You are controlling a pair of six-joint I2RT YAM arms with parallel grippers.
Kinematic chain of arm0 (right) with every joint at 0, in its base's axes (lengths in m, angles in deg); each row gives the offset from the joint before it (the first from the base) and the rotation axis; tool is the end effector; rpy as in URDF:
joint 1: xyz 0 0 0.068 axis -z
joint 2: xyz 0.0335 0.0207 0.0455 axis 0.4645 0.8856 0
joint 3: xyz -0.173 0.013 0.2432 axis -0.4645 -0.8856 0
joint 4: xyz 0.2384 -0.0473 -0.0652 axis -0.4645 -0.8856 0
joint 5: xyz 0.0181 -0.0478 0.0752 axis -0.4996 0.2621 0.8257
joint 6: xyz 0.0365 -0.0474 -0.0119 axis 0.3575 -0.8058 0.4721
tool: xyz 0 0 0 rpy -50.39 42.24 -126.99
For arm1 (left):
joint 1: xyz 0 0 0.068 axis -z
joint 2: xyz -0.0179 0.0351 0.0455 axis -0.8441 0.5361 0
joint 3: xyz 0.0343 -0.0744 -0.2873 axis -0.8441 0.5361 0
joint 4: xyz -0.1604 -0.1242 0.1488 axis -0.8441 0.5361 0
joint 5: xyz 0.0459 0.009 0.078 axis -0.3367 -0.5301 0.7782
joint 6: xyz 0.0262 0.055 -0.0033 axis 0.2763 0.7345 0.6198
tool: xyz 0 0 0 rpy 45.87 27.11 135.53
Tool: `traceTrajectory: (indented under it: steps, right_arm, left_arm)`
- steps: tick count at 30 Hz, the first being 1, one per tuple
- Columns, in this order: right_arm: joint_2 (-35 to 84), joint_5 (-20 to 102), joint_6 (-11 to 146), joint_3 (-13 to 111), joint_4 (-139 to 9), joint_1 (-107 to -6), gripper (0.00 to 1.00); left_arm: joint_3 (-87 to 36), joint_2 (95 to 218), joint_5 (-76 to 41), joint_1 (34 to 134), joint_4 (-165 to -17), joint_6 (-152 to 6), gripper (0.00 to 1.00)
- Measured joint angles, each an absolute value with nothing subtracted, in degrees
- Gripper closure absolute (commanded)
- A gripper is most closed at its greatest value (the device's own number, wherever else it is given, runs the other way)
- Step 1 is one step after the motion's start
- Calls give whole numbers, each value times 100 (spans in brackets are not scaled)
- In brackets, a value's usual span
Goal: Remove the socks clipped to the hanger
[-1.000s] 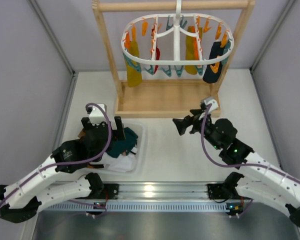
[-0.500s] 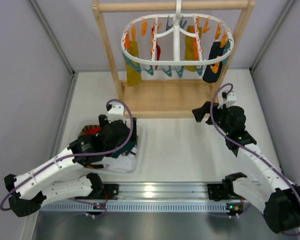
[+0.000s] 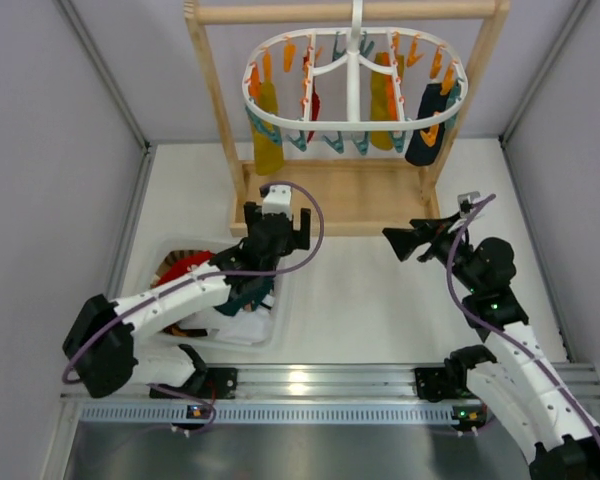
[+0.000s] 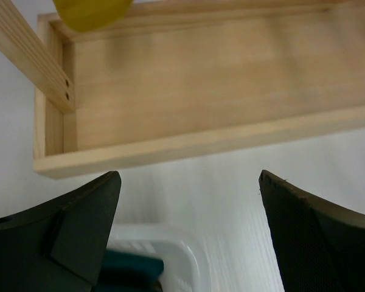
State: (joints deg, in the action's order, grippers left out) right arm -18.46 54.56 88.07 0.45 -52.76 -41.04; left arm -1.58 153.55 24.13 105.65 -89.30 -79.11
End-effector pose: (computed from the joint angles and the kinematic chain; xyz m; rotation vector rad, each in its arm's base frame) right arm 0.1422 0.0508 0.3087 -0.1087 1.6230 0.8419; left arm 0.2009 -0.1862 0.3036 0.1458 1.9130 -0.1875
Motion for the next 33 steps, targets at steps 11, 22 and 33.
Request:
traceTrajectory:
  steps: [11,22,33]
  right_arm:
    - [-2351,5893,8687,-42,-5423,-4104,0]
    - [-2290,6309,8726,-95,-5432,-4104,0]
    - [-2049,6578,8951,-145,-5268,-4107,1]
  left_arm:
    - [-1500,18065,2811,9538,-11199,-6823,1]
    - [-2873,19418,3444,8889,-12060,-6071,1]
    - [-3957,20257,3543,8574,-12230,-5376,1]
